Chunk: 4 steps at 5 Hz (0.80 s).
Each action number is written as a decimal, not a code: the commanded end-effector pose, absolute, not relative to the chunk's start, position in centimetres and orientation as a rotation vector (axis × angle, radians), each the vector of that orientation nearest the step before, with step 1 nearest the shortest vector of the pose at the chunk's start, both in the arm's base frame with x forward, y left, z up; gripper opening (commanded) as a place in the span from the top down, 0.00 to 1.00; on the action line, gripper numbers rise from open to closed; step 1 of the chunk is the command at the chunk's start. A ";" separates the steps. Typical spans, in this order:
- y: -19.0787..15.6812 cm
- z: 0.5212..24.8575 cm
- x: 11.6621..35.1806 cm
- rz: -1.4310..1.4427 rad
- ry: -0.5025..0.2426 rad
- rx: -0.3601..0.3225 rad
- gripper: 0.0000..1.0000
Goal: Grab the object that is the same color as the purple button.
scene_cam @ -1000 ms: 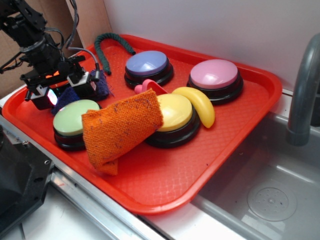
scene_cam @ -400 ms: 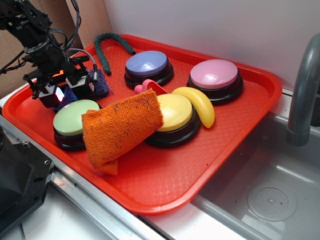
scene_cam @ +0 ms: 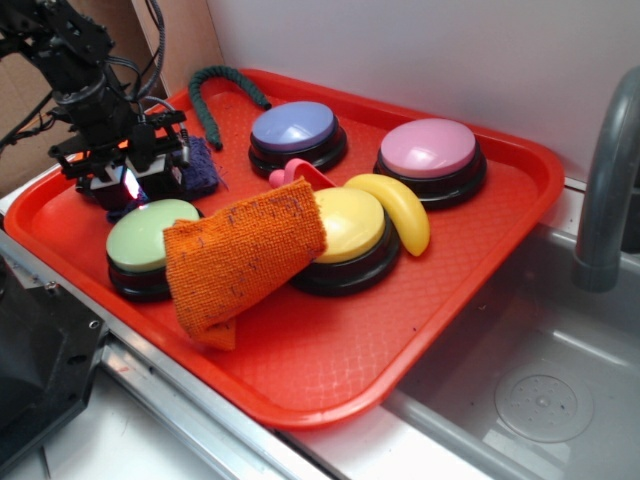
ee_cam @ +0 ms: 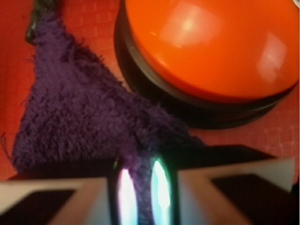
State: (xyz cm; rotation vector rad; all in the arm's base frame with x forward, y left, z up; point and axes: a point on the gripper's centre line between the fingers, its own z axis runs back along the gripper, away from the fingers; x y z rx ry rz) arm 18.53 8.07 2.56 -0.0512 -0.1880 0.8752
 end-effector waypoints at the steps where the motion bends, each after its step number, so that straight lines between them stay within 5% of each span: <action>1: 8.1 5.0 19.2 0.808 -0.246 -0.016 1.00; 4: 7.7 15.4 20.2 0.511 -0.200 -0.013 1.00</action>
